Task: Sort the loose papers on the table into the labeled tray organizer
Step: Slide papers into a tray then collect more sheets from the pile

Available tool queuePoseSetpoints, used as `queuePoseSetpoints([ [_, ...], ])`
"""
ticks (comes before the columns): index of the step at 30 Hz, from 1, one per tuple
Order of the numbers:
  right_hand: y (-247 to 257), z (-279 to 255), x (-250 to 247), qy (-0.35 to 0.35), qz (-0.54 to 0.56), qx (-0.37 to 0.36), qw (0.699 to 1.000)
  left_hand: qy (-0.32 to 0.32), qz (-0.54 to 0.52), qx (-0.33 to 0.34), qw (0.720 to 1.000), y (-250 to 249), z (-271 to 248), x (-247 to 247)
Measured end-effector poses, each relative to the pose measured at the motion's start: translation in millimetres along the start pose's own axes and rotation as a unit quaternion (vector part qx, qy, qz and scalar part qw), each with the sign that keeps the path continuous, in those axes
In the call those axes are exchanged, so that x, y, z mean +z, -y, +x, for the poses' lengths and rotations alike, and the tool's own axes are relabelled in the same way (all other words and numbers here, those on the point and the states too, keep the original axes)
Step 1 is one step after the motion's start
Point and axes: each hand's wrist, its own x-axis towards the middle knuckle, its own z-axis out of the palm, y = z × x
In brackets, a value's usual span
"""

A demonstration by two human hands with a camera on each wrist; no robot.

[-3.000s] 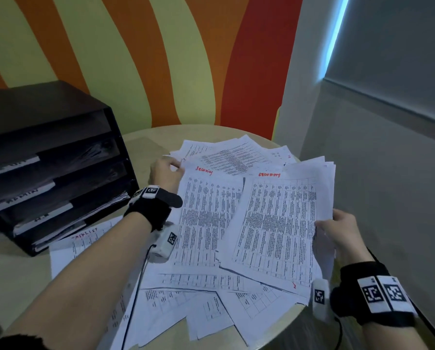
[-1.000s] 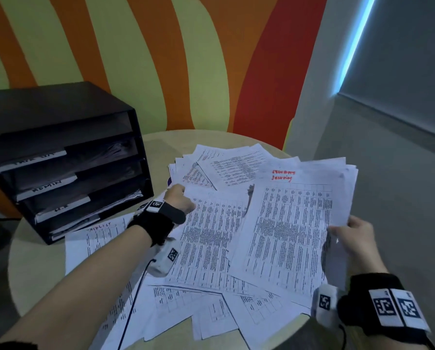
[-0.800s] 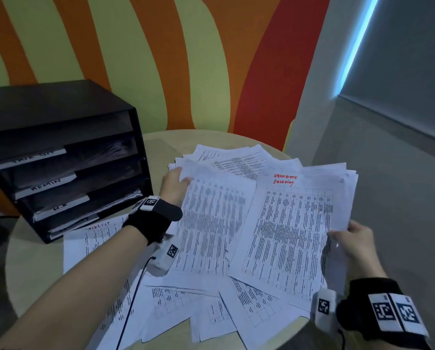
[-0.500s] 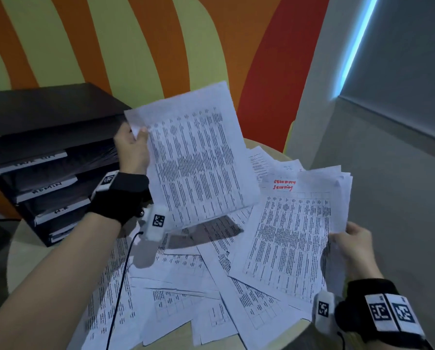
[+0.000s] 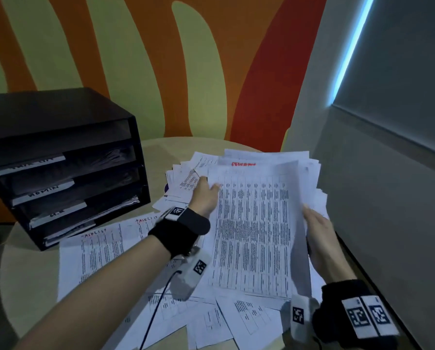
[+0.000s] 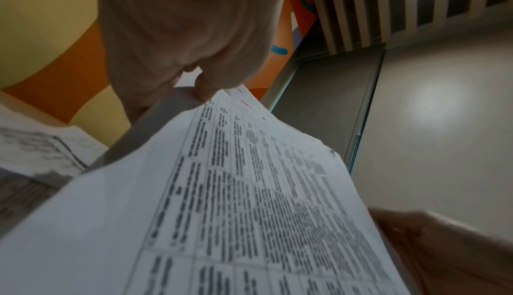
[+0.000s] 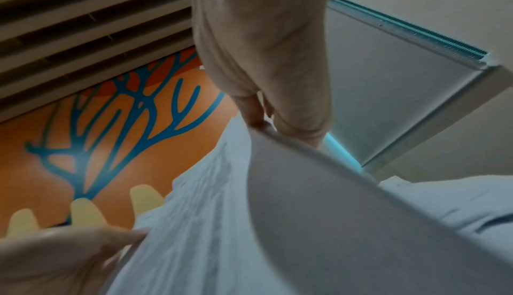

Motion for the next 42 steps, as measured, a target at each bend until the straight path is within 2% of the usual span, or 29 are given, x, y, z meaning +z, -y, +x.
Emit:
queuePoseSetpoints([
  [1, -0.9, -0.4, 2.7, 0.007, -0.002, -0.002, 1.0, -0.002, -0.007, -0.011, 1.0, 2.0, 0.2, 1.1],
  [3, -2.7, -1.1, 5.8, 0.023, -0.026, -0.015, 0.999, 0.002, -0.086, -0.034, 0.996, 5.4, -0.4, 2.5],
  [5, -5.6, -1.6, 6.6, 0.033, -0.085, -0.034, 0.995, 0.012, -0.132, -0.023, 0.991, 3.4, -4.5, 1.4],
  [7, -6.7, -1.0, 8.4, 0.02, -0.135, -0.062, 0.989, 0.029, -0.125, 0.03, 0.991, -3.4, -7.0, -3.3],
  [10, 17.1, -5.1, 18.5, -0.031, -0.14, -0.154, 0.978, 0.021, -0.097, 0.139, 0.985, -33.4, -11.0, -15.0],
  [13, 54.0, -8.4, 29.5, -0.068, -0.085, -0.265, 0.958, -0.028, -0.091, 0.261, 0.961, -75.9, -15.8, -26.7],
  [16, 72.5, -12.2, 35.5, -0.073, -0.036, -0.318, 0.944, -0.062, -0.126, 0.337, 0.931, -96.4, -18.9, -32.5],
  [17, 71.6, -11.8, 35.4, -0.066, -0.025, -0.314, 0.947, -0.057, -0.133, 0.336, 0.931, -94.7, -18.5, -32.6],
  [19, 59.7, -8.4, 34.1, -0.05, -0.025, -0.268, 0.962, -0.027, -0.123, 0.29, 0.949, -81.6, -15.7, -30.7],
  [21, 40.2, -4.8, 33.1, -0.036, -0.048, -0.178, 0.982, 0.034, -0.079, 0.214, 0.973, -59.6, -11.5, -26.4],
  [23, 22.1, -3.0, 30.2, -0.026, -0.081, -0.099, 0.991, 0.098, 0.001, 0.163, 0.982, -34.7, -6.6, -21.4],
  [25, 12.4, -0.8, 22.5, -0.056, -0.087, -0.075, 0.992, 0.132, 0.063, 0.154, 0.977, -14.4, 1.0, -19.1],
  [27, 12.9, 0.5, 9.0, -0.113, -0.072, -0.086, 0.987, 0.13, 0.129, 0.145, 0.972, 0.2, 12.5, -20.2],
  [29, 14.0, 4.2, -10.8, -0.167, -0.064, -0.095, 0.979, 0.104, 0.231, 0.135, 0.958, 13.7, 28.3, -21.9],
  [33, 10.3, 12.3, -54.6, -0.245, -0.065, -0.053, 0.966, 0.094, 0.416, 0.126, 0.896, 34.6, 55.7, -18.4],
  [37, 3.9, 12.8, -78.3, -0.27, -0.045, -0.003, 0.962, 0.153, 0.491, 0.143, 0.845, 42.7, 66.2, -0.3],
  [39, -1.5, 14.3, -82.4, -0.277, -0.041, 0.009, 0.96, 0.197, 0.522, 0.128, 0.82, 45.0, 64.6, 12.8],
  [42, -6.1, 18.0, -81.5, -0.269, -0.045, 0.018, 0.962, 0.208, 0.526, 0.107, 0.818, 46.2, 67.9, 28.8],
])
